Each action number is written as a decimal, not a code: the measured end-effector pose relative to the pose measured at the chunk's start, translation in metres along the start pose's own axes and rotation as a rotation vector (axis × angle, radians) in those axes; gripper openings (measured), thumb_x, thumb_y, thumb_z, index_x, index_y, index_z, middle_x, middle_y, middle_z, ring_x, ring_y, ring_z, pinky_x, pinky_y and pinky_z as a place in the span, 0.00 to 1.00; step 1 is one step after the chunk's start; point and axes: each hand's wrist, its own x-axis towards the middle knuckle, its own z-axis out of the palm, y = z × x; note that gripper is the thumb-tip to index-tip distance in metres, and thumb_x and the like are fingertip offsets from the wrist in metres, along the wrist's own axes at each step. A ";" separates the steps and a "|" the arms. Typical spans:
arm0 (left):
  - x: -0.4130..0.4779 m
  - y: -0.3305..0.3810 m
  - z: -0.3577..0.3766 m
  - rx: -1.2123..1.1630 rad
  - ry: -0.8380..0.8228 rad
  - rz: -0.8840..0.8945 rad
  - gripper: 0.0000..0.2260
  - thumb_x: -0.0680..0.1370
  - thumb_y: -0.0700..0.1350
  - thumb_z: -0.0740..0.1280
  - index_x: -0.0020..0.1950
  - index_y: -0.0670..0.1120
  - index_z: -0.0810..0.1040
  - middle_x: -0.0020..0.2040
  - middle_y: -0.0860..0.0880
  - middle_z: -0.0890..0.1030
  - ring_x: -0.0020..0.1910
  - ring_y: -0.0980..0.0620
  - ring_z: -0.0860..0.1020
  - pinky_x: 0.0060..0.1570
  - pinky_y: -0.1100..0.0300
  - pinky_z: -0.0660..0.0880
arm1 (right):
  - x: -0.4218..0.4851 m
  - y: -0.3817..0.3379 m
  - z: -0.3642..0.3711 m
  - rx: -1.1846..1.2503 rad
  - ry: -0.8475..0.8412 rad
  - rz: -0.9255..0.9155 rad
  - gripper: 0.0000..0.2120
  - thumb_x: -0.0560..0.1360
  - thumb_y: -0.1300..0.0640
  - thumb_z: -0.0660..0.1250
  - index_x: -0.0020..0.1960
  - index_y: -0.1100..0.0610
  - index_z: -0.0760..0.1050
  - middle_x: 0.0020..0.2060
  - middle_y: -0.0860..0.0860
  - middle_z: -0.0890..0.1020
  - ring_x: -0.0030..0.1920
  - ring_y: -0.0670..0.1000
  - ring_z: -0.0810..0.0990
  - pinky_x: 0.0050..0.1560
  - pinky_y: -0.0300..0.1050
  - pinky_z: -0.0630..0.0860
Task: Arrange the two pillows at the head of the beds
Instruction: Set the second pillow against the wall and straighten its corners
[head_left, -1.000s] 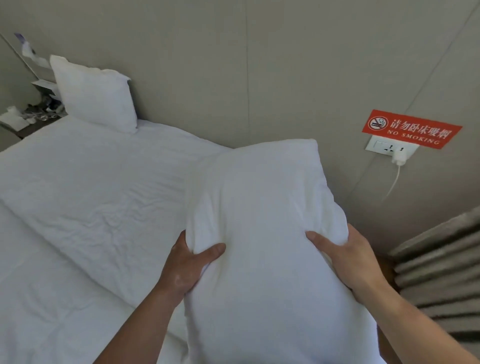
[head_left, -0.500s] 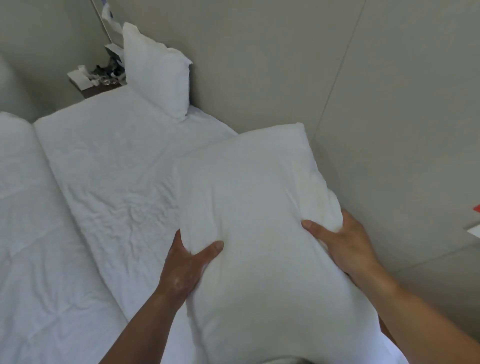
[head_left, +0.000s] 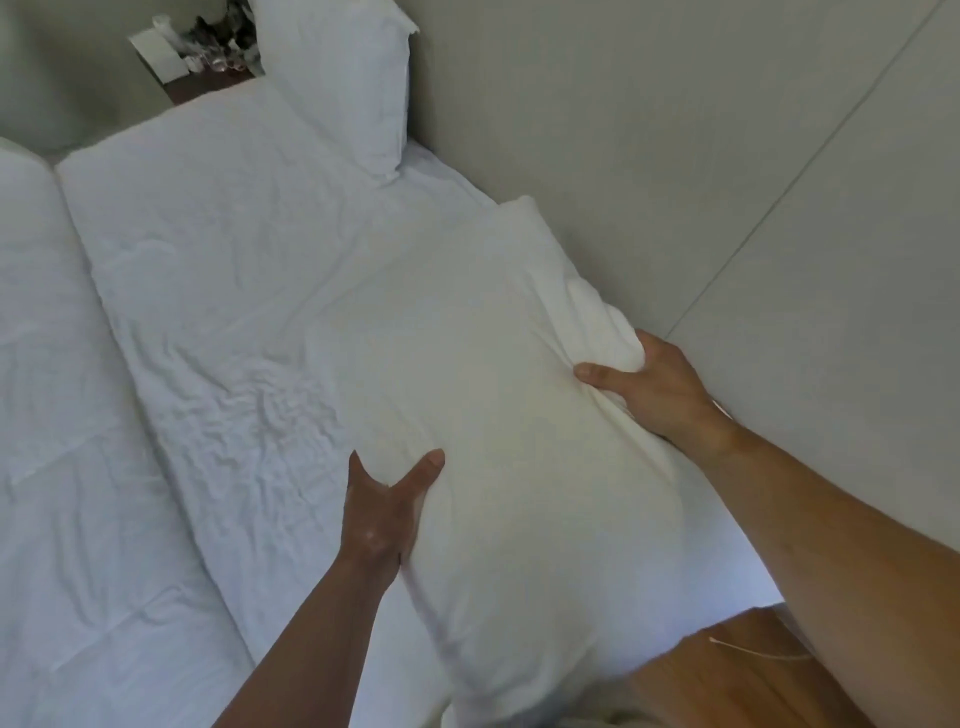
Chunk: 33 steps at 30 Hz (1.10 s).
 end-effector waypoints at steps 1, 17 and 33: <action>0.004 -0.006 0.005 -0.017 0.031 -0.026 0.41 0.60 0.60 0.86 0.70 0.52 0.78 0.59 0.51 0.88 0.59 0.45 0.87 0.64 0.39 0.81 | 0.016 0.004 0.002 -0.025 -0.017 -0.008 0.39 0.59 0.30 0.79 0.64 0.48 0.80 0.56 0.42 0.85 0.58 0.49 0.83 0.65 0.53 0.78; 0.107 -0.080 0.071 0.164 0.184 -0.300 0.42 0.62 0.56 0.86 0.70 0.49 0.71 0.62 0.49 0.84 0.62 0.44 0.83 0.68 0.43 0.78 | 0.176 0.131 0.079 -0.125 -0.234 0.127 0.34 0.65 0.32 0.78 0.65 0.47 0.76 0.57 0.44 0.83 0.59 0.51 0.81 0.62 0.48 0.77; 0.202 0.067 0.129 1.207 -0.029 0.121 0.44 0.74 0.59 0.77 0.84 0.47 0.62 0.82 0.45 0.66 0.81 0.43 0.64 0.79 0.47 0.64 | 0.159 0.141 0.018 -0.207 -0.472 0.259 0.52 0.61 0.24 0.73 0.80 0.40 0.62 0.66 0.43 0.78 0.58 0.48 0.79 0.49 0.39 0.80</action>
